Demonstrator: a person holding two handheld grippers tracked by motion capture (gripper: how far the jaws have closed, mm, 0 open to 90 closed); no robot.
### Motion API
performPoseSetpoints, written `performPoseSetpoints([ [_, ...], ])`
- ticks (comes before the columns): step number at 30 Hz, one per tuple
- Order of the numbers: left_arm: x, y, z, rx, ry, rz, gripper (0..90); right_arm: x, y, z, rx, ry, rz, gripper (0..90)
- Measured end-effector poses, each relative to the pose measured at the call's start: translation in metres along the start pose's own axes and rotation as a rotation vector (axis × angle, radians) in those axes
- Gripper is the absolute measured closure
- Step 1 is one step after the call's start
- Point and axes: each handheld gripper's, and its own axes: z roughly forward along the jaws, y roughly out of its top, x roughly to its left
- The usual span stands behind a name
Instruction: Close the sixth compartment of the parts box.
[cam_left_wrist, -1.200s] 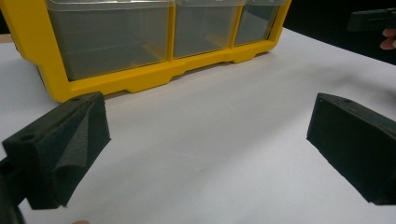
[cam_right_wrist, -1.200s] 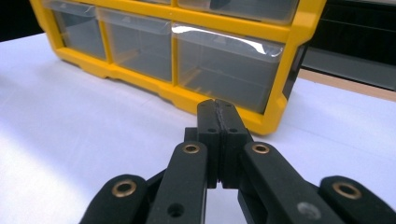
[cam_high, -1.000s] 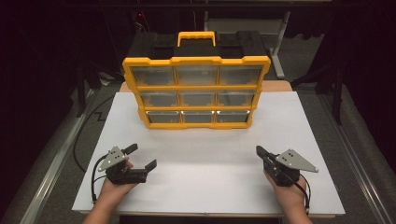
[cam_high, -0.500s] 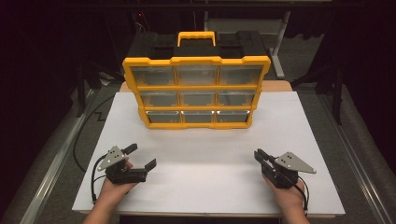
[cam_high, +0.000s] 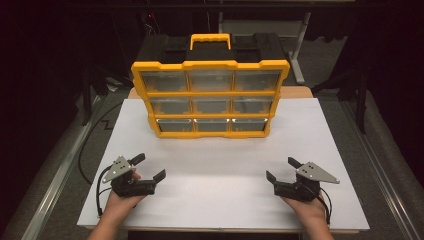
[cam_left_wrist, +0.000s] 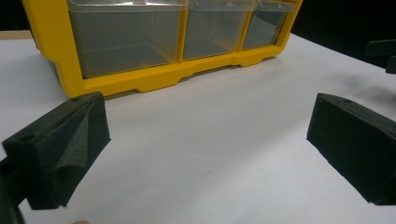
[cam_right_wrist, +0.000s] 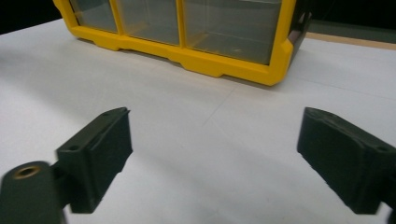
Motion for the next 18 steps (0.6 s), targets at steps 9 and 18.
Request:
performPoseSetpoints([
  [9,0.0,0.0,0.002,0.008,0.011,0.006,0.2,-0.002,-0.005,-0.02,-0.051,-0.02,0.001,0.3],
  [18,-0.002,-0.001,0.004,0.025,0.016,0.023,0.2,-0.004,-0.002,-0.017,-0.052,-0.029,-0.015,0.3],
])
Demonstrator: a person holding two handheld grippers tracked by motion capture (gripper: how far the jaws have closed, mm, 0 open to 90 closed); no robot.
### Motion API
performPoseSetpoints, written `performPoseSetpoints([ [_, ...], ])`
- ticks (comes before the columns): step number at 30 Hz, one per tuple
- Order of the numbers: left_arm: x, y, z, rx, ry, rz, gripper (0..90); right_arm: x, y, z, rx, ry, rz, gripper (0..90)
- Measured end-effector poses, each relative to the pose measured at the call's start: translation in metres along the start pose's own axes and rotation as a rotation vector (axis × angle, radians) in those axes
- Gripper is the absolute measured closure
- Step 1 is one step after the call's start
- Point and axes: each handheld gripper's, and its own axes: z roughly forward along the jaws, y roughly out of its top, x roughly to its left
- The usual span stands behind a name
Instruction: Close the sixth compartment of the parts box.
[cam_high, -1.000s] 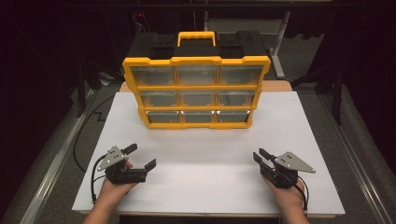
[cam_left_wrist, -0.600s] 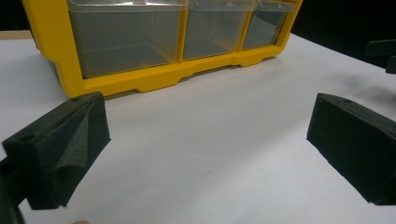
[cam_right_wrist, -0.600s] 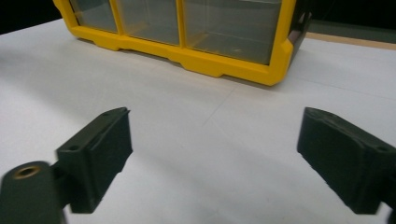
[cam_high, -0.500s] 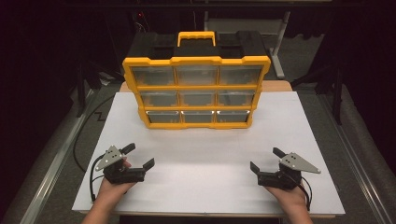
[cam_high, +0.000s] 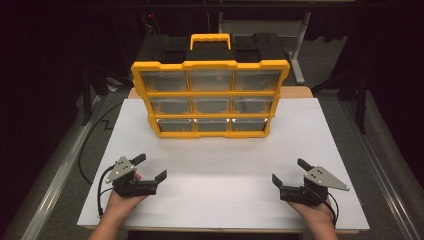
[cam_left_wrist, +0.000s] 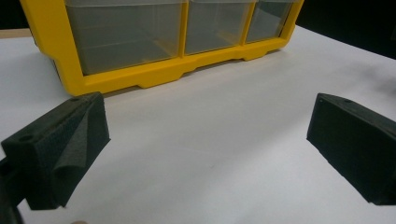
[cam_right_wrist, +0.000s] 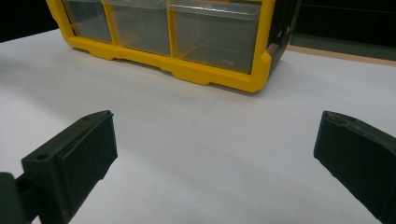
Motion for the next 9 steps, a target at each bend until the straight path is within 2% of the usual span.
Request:
performPoseSetpoints([
  [9,-0.0006,0.0011,-0.0011,-0.006,0.012,-0.01,0.2,0.0007,-0.0002,0.0001,-0.001,-0.001,0.004,0.3],
])
